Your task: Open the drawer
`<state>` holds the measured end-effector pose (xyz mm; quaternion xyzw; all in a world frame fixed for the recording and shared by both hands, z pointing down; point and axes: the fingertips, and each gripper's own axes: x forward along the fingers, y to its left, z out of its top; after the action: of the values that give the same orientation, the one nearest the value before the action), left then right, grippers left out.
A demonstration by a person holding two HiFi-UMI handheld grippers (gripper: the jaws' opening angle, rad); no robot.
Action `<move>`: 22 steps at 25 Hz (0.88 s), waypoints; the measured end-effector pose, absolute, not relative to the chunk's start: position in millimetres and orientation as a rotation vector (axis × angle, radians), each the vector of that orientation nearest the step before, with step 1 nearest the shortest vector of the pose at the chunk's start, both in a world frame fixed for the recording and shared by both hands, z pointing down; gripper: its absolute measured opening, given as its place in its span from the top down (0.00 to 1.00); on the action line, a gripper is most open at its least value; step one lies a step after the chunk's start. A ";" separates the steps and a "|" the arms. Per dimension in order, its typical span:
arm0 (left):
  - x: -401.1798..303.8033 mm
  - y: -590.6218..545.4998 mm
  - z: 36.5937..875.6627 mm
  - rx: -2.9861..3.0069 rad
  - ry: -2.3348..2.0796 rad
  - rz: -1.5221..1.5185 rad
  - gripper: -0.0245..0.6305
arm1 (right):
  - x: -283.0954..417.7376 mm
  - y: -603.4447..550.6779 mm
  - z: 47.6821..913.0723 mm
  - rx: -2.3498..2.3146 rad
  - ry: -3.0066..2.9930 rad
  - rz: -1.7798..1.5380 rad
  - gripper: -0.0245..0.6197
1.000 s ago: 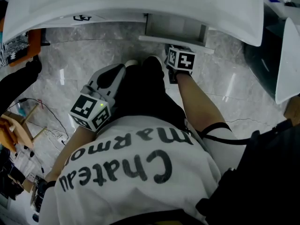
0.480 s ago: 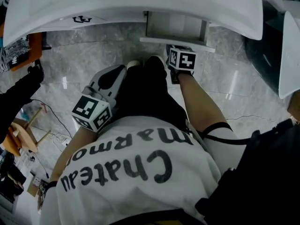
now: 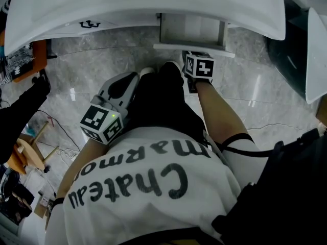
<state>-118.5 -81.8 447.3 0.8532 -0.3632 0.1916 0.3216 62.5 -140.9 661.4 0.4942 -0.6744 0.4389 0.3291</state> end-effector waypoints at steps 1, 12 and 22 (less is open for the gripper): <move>-119.4 -82.1 447.4 2.241 -0.954 0.504 0.95 | 62.3 -140.8 661.3 1.292 -1.764 1.147 0.74; -121.6 -84.2 449.7 2.239 -0.956 0.503 0.95 | 63.9 -134.2 663.8 1.286 -1.756 1.149 0.74; -120.4 -86.3 451.0 2.238 -0.945 0.507 0.95 | 64.4 -122.9 664.2 1.292 -1.753 1.150 0.74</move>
<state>-120.4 -86.3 451.0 0.8532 -0.3603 0.1932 0.3240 64.4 -122.9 664.2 0.4947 -0.6713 0.4403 0.3330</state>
